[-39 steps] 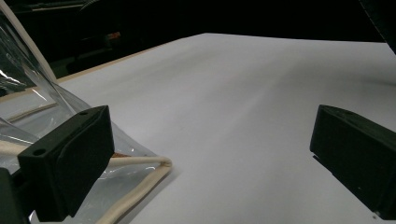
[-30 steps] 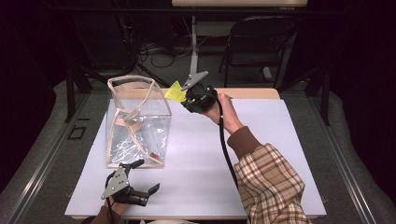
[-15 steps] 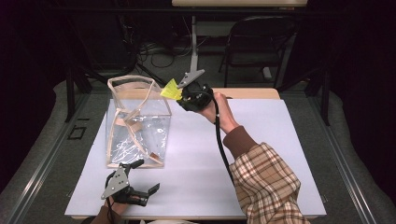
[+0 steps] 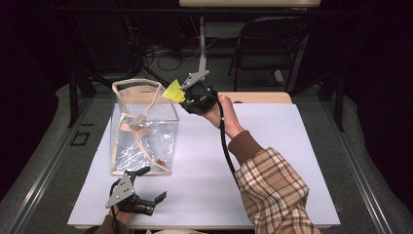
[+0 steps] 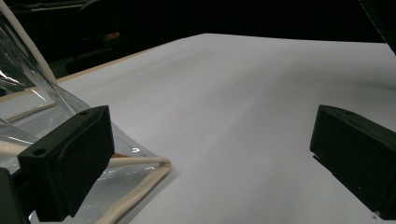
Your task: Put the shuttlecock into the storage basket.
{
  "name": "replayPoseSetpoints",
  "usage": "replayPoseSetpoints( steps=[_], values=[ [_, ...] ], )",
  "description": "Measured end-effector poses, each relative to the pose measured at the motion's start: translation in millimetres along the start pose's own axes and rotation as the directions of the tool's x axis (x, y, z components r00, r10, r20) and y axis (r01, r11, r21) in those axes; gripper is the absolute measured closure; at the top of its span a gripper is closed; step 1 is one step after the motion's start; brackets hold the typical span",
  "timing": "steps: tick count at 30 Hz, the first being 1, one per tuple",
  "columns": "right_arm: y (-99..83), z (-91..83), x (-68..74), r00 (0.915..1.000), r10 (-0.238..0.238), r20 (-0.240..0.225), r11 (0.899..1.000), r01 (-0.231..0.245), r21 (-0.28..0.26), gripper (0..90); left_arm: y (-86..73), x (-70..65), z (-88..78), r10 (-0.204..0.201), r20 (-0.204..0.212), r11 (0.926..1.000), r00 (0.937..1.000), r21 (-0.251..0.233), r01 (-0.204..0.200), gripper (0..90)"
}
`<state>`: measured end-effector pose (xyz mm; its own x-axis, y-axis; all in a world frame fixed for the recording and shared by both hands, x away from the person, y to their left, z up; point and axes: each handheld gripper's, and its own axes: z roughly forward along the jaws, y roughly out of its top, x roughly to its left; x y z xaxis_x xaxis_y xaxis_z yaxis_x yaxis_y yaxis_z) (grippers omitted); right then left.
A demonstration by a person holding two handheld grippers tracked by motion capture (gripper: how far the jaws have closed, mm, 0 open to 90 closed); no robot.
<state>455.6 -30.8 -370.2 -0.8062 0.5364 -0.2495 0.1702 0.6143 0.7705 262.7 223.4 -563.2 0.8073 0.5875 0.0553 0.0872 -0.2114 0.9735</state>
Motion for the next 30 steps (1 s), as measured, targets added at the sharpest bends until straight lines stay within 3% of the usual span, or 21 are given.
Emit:
replayPoseSetpoints(
  steps=[30],
  values=[
    [27.3,11.2,4.4,0.9985,0.052,-0.015,0.996,-0.053,-0.068,65.0,0.2,0.5,-0.7,-0.001,0.005,1.0,1.0,-0.003,0.001,0.0]
  ],
)
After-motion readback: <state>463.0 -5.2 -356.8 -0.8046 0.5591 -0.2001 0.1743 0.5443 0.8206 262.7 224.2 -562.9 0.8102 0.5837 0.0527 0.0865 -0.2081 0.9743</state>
